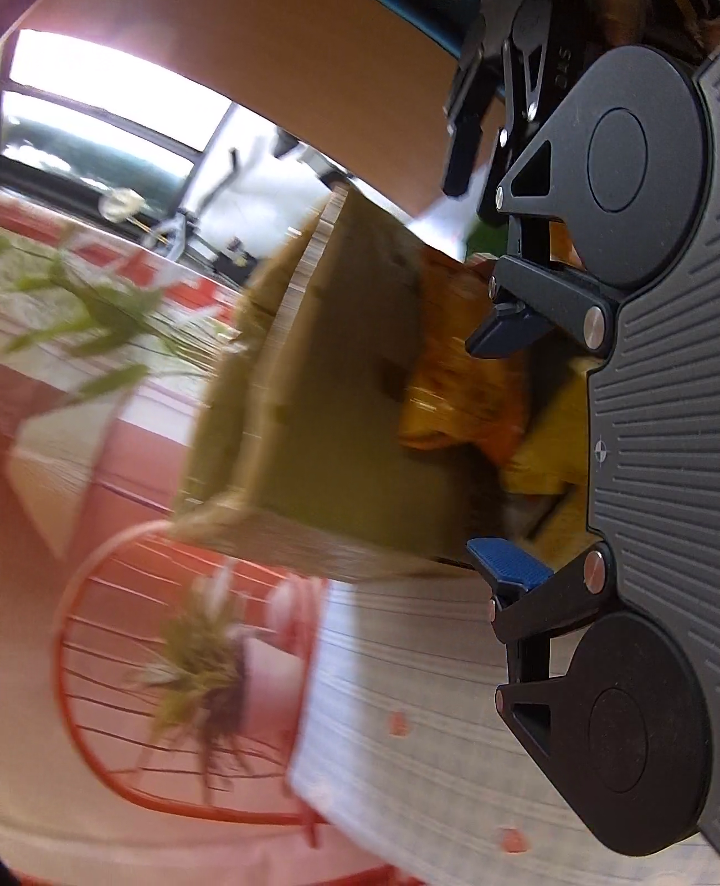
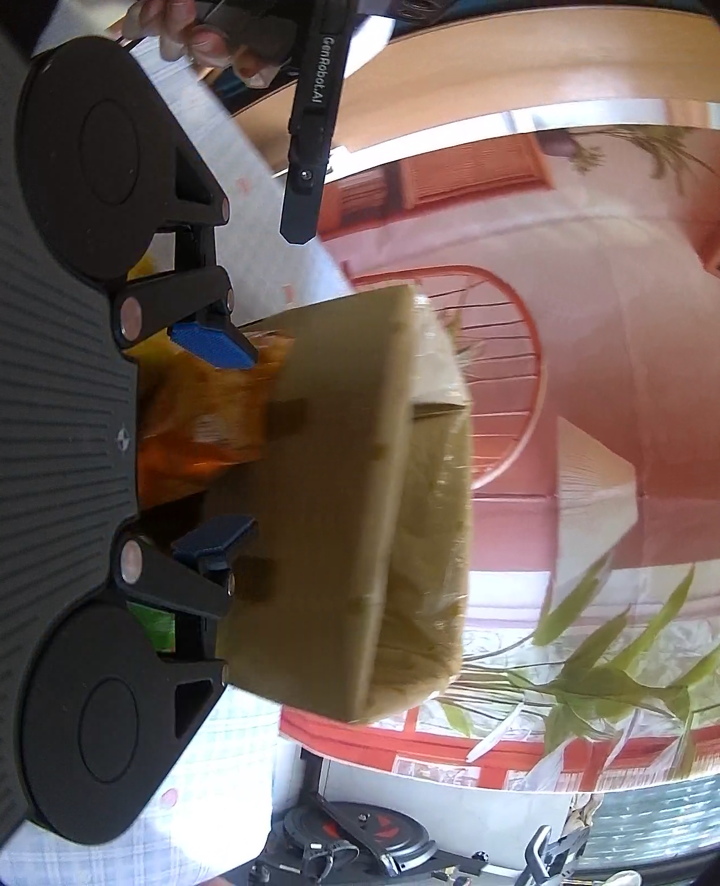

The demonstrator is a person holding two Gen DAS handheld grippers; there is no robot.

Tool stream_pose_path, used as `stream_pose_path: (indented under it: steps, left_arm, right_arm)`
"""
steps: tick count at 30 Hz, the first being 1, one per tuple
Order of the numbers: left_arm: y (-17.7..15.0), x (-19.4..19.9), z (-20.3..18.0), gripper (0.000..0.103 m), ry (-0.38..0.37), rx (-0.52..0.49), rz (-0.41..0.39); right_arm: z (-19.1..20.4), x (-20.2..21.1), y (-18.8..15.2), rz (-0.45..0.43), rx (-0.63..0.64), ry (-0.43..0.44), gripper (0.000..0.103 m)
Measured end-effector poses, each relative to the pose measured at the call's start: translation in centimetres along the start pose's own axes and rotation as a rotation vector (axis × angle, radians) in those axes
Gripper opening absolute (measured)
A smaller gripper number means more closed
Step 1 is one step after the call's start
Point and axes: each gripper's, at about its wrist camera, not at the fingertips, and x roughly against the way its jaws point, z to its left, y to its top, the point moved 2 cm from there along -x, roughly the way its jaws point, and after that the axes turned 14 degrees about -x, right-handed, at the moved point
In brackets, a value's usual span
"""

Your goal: Organize snacks

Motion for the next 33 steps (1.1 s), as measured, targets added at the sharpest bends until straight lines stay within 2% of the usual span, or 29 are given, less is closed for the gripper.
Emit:
stream_pose_path:
  steps: [8, 13, 21, 26, 33]
  left_arm:
    - [-3.3, -1.7, 0.6, 0.078, -0.013, 0.020, 0.100]
    - [-4.4, -3.1, 0.8, 0.079, -0.041, 0.046, 0.136]
    - [-5.7, -5.7, 0.3, 0.079, -0.071, 0.069, 0.183]
    - [-5.9, -6.5, -0.5, 0.079, -0.113, 0.085, 0.172]
    - [-6.6, -7.8, -1.5, 0.079, -0.107, 0.055, 0.208]
  right_arm:
    - [0.0, -0.5, -4.1, 0.058, 0.083, -0.064, 0.071]
    - [-0.2, -0.6, -5.4, 0.051, 0.094, -0.081, 0.071]
    - [-0.7, -0.7, -5.7, 0.029, 0.084, -0.076, 0.074]
    - [-0.4, -0.6, -5.9, 0.021, 0.102, -0.075, 0.074]
    - [-0.4, -0.7, -6.0, 0.023, 0.109, -0.078, 0.077]
